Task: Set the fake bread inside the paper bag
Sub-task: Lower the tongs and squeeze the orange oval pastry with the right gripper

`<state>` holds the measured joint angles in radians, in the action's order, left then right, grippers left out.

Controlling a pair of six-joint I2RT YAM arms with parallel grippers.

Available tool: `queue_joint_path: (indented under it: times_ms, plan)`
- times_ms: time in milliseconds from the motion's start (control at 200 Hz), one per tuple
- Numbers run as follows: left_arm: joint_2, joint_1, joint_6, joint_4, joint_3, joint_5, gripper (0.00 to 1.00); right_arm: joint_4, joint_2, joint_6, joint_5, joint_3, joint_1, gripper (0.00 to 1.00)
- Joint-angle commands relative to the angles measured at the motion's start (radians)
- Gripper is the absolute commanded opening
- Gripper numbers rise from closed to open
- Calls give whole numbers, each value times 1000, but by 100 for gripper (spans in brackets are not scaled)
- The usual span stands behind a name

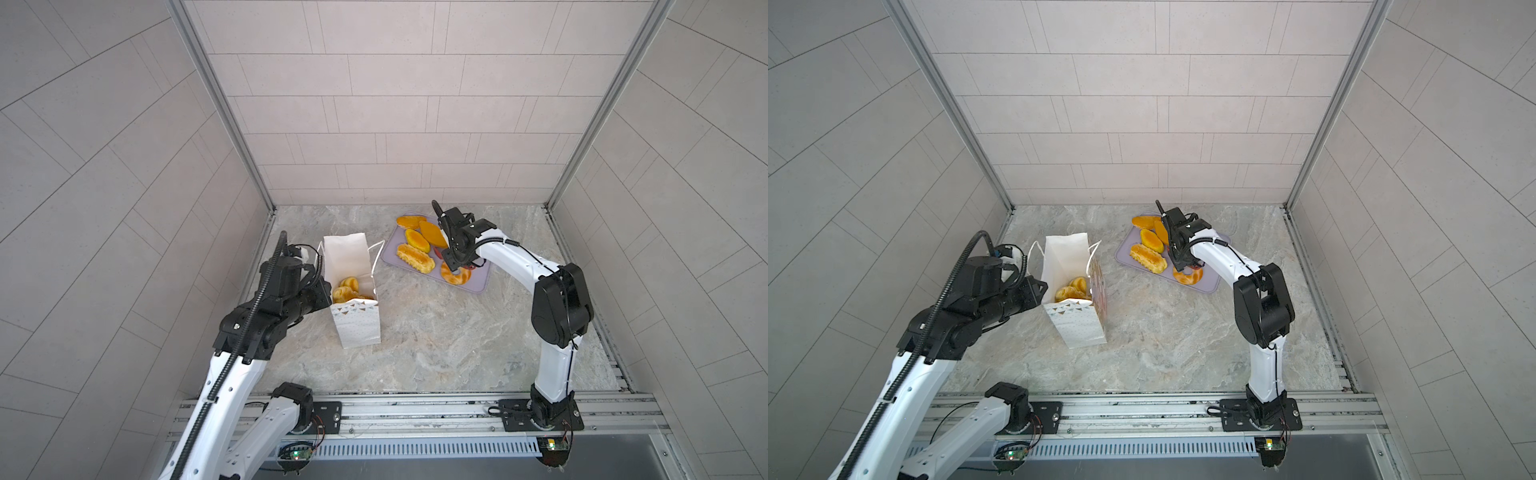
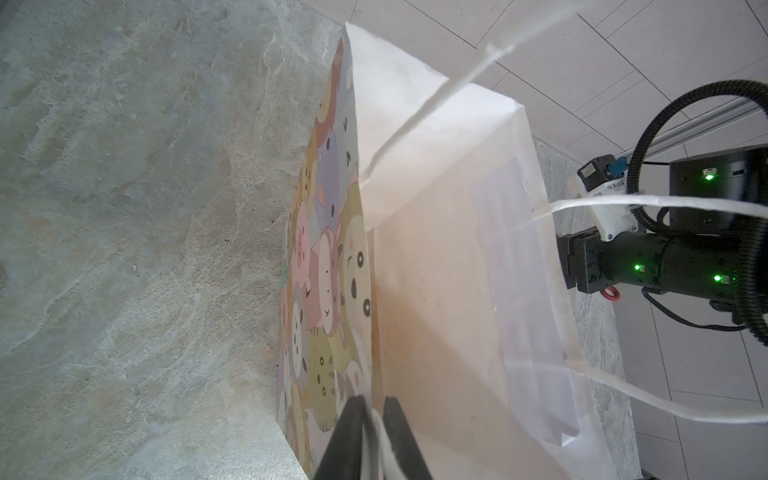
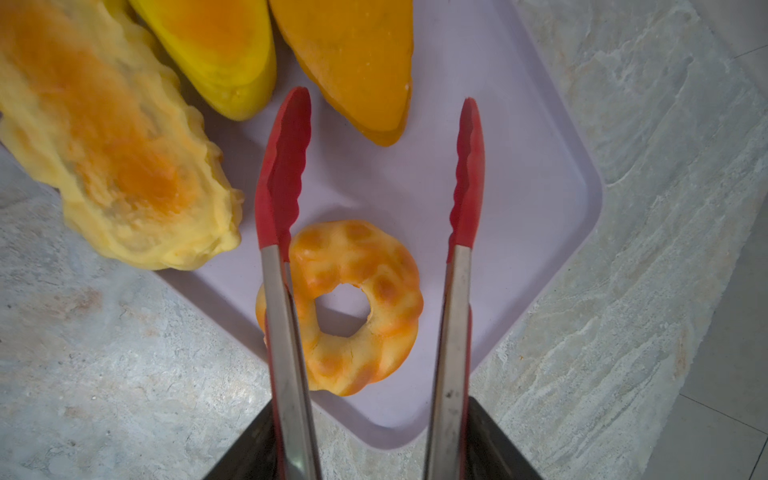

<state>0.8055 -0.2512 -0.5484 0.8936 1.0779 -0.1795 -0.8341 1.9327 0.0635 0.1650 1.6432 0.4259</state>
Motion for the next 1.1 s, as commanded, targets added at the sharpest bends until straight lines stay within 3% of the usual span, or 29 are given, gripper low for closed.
queue_joint_path:
  times_ms: [0,500,866,1096]
  plan:
    - [4,-2,15,-8,8,0,15,6,25,-25,-10,37,-8,65]
    - [9,-2,19,4,23,0,15,34,93,-43,-65,79,-32,61]
    - [11,-2,13,6,30,3,15,50,53,-36,-67,47,-35,43]
    - [11,-2,9,2,29,3,15,65,-28,-28,-44,-20,-35,38]
